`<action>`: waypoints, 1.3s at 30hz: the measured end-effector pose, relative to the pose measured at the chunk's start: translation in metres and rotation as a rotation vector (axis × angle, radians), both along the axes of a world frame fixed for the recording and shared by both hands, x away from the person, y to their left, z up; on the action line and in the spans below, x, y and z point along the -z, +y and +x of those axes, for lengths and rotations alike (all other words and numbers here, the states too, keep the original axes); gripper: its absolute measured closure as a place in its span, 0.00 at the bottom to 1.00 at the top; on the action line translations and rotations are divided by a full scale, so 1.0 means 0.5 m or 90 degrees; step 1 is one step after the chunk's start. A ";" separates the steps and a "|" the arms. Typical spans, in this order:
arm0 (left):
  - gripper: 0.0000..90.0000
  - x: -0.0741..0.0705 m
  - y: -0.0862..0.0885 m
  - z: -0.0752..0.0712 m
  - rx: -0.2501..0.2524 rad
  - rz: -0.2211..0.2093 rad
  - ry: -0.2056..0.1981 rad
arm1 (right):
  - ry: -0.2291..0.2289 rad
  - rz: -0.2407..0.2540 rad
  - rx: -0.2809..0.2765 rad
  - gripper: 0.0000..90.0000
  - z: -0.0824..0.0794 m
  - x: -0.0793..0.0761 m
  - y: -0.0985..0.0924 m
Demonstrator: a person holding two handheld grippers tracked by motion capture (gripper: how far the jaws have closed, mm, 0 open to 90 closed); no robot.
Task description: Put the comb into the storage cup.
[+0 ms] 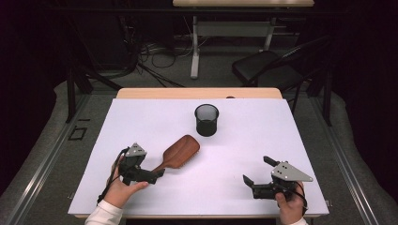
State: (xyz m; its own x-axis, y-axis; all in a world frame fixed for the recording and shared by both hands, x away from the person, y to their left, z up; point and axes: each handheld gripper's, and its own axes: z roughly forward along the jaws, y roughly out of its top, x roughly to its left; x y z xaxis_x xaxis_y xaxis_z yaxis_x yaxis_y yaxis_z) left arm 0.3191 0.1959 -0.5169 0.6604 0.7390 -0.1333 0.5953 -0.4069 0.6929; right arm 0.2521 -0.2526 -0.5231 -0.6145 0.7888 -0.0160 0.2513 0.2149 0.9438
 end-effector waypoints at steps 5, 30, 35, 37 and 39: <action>0.00 -0.010 -0.009 0.012 0.018 0.032 0.020 | 0.002 0.001 -0.003 0.01 -0.001 0.001 0.003; 0.01 -0.022 -0.025 0.053 0.056 0.105 0.107 | 0.002 0.005 -0.005 0.01 0.000 0.002 0.005; 0.01 -0.018 -0.027 0.061 0.051 0.102 0.123 | 0.003 0.006 -0.006 0.01 0.000 0.002 0.005; 0.01 -0.017 -0.027 0.064 0.048 0.100 0.127 | 0.004 0.006 -0.006 0.01 0.000 0.002 0.005; 0.01 -0.017 -0.027 0.066 0.048 0.095 0.130 | 0.004 0.005 -0.005 0.01 0.000 0.002 0.004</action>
